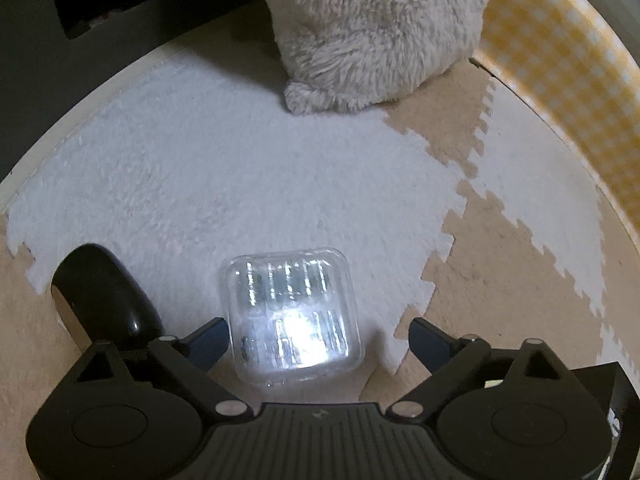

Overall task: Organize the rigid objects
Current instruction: 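Move the left gripper to the clear plastic case and close on it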

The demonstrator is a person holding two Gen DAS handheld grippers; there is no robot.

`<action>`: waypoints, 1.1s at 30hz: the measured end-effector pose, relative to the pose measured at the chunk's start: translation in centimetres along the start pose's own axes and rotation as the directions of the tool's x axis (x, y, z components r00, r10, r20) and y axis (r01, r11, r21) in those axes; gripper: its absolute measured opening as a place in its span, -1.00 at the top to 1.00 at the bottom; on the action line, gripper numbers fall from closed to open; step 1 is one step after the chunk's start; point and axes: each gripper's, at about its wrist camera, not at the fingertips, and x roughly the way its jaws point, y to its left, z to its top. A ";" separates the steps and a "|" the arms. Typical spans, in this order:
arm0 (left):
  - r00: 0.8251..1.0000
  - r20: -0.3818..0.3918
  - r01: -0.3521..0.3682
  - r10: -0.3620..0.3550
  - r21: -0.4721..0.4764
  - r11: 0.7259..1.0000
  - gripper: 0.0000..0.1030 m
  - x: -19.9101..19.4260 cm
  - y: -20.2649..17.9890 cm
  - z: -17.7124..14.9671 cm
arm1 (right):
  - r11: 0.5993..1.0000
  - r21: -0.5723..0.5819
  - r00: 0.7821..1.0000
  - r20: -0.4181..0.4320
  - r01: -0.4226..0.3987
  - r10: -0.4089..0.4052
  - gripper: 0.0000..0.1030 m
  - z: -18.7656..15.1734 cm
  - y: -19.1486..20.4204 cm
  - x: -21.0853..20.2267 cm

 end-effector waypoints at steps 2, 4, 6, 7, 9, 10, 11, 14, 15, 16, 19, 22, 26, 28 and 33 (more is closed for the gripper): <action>1.000 0.007 0.002 -0.002 0.000 1.000 -0.71 0.0 0.0 0.1 | 1.000 -0.001 1.000 0.000 0.001 -0.001 0.86 0.0 0.0 0.0; 1.000 0.011 0.004 -0.004 -0.003 1.000 -0.61 0.1 0.1 0.2 | 1.000 0.000 1.000 0.000 0.000 0.000 0.86 0.0 0.0 0.0; 1.000 0.013 -0.001 0.001 0.008 1.000 -0.55 0.1 0.0 0.2 | 1.000 -0.003 1.000 0.000 0.002 -0.002 0.86 0.0 0.0 0.0; 1.000 0.013 -0.005 0.005 0.018 1.000 -0.51 0.2 -0.1 0.2 | 1.000 -0.004 1.000 0.000 0.003 -0.003 0.86 0.0 0.0 0.0; 1.000 0.012 -0.015 0.015 0.040 0.999 -0.46 0.3 -0.4 0.1 | 1.000 -0.004 1.000 0.000 0.002 -0.002 0.86 0.0 0.0 0.0; 1.000 0.013 -0.020 0.020 0.049 0.999 -0.43 0.3 -0.4 0.1 | 1.000 -0.004 1.000 0.000 0.002 -0.002 0.86 0.0 0.0 0.0; 1.000 0.014 -0.025 0.024 0.056 0.998 -0.42 0.4 -0.5 0.2 | 1.000 -0.004 1.000 0.000 0.002 -0.002 0.86 0.0 0.0 0.0; 0.999 0.023 -0.031 0.029 0.056 0.998 -0.42 0.5 -0.5 0.3 | 1.000 -0.005 1.000 0.000 0.003 -0.003 0.86 0.0 0.0 0.0; 0.999 0.026 -0.033 0.032 0.054 0.998 -0.42 0.6 -0.5 0.3 | 1.000 -0.004 1.000 0.000 0.002 -0.002 0.86 0.0 0.0 0.0; 0.999 0.029 -0.036 0.034 0.053 0.998 -0.42 0.6 -0.6 0.4 | 1.000 -0.004 1.000 0.000 0.002 -0.002 0.86 0.0 0.0 0.0; 0.998 0.033 -0.046 0.044 0.052 0.998 -0.45 0.8 -0.8 0.6 | 1.000 -0.006 1.000 0.000 0.004 -0.004 0.86 0.0 0.0 0.0; 0.997 0.039 -0.070 0.067 0.068 0.995 -0.44 1.0 -1.2 0.8 | 1.000 -0.007 1.000 0.000 0.004 -0.004 0.86 0.0 0.0 0.0; 0.994 0.045 -0.109 0.104 0.122 0.986 -0.41 1.3 -2.2 0.8 | 1.000 -0.008 1.000 0.001 0.005 -0.005 0.86 0.0 0.0 0.0; 0.995 0.039 -0.101 0.097 0.130 0.986 -0.41 1.3 -2.3 0.8 | 1.000 -0.007 1.000 0.000 0.003 -0.003 0.86 0.0 0.0 0.0; 0.996 0.071 -0.065 0.056 0.132 0.989 -0.41 0.1 -2.8 0.9 | 1.000 -0.009 1.000 0.000 0.005 -0.005 0.86 0.0 0.0 0.0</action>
